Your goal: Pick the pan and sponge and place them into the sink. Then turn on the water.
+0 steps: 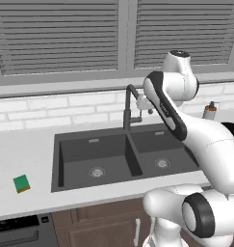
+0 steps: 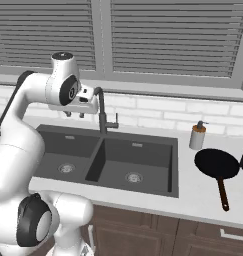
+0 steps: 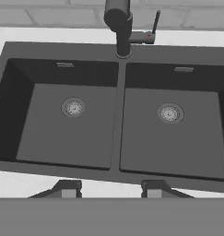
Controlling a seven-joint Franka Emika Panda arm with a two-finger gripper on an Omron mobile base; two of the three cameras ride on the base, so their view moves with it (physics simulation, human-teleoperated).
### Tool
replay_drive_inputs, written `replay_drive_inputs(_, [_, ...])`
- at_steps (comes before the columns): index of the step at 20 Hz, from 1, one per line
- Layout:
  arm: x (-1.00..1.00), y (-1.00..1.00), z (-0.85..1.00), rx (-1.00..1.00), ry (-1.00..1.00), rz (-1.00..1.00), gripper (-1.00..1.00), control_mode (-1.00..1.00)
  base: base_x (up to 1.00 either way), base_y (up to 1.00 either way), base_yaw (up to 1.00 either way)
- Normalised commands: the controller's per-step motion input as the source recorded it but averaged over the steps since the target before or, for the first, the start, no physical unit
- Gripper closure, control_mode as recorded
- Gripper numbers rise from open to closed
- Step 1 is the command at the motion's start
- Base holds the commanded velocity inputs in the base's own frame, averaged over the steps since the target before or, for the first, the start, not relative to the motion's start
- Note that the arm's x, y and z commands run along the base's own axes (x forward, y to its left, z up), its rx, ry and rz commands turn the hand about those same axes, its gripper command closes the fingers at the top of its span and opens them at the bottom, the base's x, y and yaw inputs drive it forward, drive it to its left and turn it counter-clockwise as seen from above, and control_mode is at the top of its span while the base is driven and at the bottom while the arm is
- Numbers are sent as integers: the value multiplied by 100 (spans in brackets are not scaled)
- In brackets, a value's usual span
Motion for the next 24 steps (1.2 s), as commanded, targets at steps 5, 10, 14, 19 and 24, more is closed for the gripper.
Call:
replay_drive_inputs(5, [-21, -15, -8, 0, 0, 0, -100, -100, 0, 0, 0])
replay_drive_inputs(10, [-49, -47, -21, 0, 0, 4, -100, -100, 0, 0, 0])
replay_drive_inputs(14, [-61, -68, -24, 0, 0, 5, -100, -100, 0, 0, 0])
replay_drive_inputs(19, [-64, -78, -25, 0, 0, 4, -100, -100, 0, 0, 0])
replay_drive_inputs(24, [-52, -79, -20, 0, -1, 2, -100, -100, 0, 0, 0])
